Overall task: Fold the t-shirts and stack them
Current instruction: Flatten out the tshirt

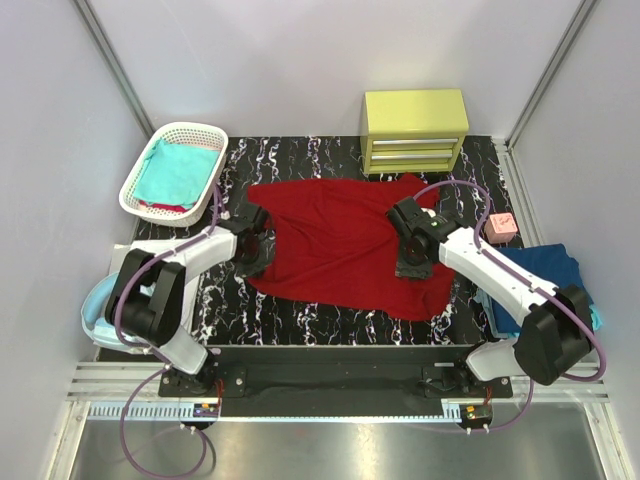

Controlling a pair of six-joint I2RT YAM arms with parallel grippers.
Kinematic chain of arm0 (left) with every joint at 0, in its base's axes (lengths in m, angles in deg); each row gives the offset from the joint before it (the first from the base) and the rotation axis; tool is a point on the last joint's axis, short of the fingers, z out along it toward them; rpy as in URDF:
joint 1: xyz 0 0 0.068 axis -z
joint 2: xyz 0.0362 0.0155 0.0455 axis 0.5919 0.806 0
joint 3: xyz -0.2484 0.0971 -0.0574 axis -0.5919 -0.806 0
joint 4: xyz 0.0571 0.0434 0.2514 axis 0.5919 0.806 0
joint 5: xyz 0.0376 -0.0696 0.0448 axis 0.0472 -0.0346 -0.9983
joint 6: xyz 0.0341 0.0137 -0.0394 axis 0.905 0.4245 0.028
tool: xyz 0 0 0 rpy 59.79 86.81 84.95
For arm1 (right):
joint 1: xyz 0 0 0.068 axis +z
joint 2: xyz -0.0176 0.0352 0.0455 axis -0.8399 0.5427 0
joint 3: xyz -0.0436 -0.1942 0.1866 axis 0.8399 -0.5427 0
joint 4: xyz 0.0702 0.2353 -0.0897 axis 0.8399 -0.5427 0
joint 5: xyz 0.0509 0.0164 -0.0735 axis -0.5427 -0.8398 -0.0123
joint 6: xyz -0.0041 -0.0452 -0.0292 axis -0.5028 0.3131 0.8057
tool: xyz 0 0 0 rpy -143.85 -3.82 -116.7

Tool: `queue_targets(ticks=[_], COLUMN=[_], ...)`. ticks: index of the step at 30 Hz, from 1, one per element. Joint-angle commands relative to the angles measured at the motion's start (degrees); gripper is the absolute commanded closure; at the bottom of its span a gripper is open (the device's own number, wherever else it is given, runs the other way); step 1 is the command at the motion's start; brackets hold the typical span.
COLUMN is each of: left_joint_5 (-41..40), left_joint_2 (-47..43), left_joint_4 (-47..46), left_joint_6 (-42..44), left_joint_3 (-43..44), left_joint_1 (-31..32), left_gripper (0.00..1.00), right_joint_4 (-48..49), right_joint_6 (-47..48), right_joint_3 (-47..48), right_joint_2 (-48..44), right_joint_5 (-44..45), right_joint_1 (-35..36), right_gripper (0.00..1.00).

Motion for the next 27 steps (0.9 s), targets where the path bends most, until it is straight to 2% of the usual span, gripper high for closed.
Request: queue_targets(ticks=[1,8,14,18,23,27], left_joint_5=[-1.67,-6.77,-6.51,-6.69,-7.04,-6.42], left_joint_2=[-7.24,-15.86,-18.24,-19.3,-19.48,-18.78], left_joint_4=[1.97,9.0,9.8,9.8,9.89,9.8], left_joint_6=[1.01,2.77,2.24,2.42,3.03,3.38], left_joint_3=[2.81,10.37,8.19,6.34,5.8,5.89], left_joint_1=[1.04,3.16,3.16,3.16,3.16,3.16], left_gripper=[1.0,1.0,1.0,1.0,1.0,1.0], right_joint_4=[1.75,1.93,2.63,2.46,1.93,1.14], right_joint_6=[0.13,-0.31,-2.85,-6.19,-9.63,-9.01], right_joint_3=[0.24,0.15,-0.91,-1.52,-3.19,-3.46], right_joint_2=[0.3,1.27,3.29,5.66,4.09,1.54], right_joint_5=[1.38,3.23,6.21,10.51,7.01,7.01], right_joint_1=[0.51,0.6,0.51,0.25,-9.74,-10.74], right_gripper=[0.68,0.7,0.69,0.63,0.61,0.62])
